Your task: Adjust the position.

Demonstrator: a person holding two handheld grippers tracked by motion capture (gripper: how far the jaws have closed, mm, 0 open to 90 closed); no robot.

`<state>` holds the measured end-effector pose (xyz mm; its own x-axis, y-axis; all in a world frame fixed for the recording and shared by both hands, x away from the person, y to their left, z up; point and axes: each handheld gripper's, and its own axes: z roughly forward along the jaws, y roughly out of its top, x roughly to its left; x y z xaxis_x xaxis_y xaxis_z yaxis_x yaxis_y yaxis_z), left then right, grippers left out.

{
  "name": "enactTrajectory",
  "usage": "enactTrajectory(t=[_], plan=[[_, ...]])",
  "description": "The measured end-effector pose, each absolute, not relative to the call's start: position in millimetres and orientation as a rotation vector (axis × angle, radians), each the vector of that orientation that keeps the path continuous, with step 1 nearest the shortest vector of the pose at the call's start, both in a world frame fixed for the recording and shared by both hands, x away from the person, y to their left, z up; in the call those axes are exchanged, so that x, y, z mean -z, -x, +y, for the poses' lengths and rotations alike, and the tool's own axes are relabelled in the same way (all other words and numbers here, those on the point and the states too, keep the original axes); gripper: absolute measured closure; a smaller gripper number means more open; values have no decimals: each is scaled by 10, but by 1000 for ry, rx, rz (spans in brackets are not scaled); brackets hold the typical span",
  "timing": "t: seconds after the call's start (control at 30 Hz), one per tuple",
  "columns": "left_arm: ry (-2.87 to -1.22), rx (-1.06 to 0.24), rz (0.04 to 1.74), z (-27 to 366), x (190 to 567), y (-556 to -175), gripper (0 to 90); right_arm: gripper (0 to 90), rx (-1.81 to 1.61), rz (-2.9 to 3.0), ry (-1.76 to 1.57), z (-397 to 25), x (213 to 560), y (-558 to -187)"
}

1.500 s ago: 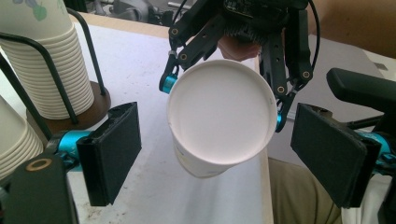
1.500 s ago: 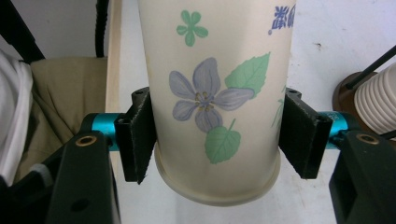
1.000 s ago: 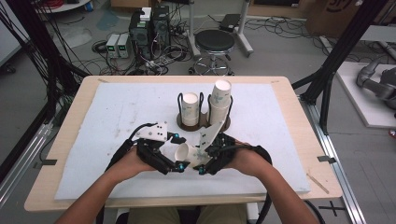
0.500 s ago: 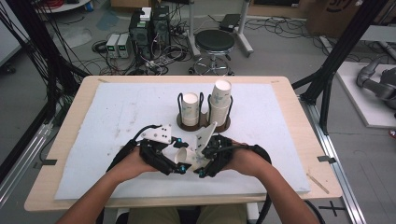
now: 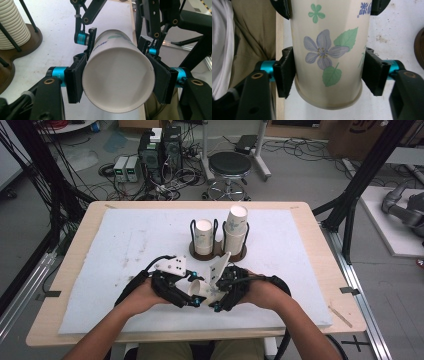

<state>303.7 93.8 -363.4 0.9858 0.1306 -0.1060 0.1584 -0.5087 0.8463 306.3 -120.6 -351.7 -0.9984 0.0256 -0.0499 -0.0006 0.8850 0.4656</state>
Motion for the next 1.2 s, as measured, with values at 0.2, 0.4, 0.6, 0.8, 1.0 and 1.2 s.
enactTrajectory(t=[0.2,0.4,0.6,0.8,1.0,1.2], plan=[[-2044,31,240,1007,3623,-3064,368,221,-953,2899,-127,-1337,3453,-3063],[-1986,36,279,1082,3666,-3083,366,221,-1246,2780,-251,-1586,3456,-3065],[-1940,20,289,1120,3721,-3090,361,218,-1429,2689,-351,-1769,3540,-3069],[-1886,-1,293,1165,3753,-3099,361,209,-1512,2610,-399,-1883,3603,-3051],[-1834,-12,292,1213,3789,-3091,362,205,-1588,2547,-426,-1952,3683,-3021],[-1792,-11,291,1257,3833,-3073,364,205,-1641,2527,-456,-1972,3832,-2989]])
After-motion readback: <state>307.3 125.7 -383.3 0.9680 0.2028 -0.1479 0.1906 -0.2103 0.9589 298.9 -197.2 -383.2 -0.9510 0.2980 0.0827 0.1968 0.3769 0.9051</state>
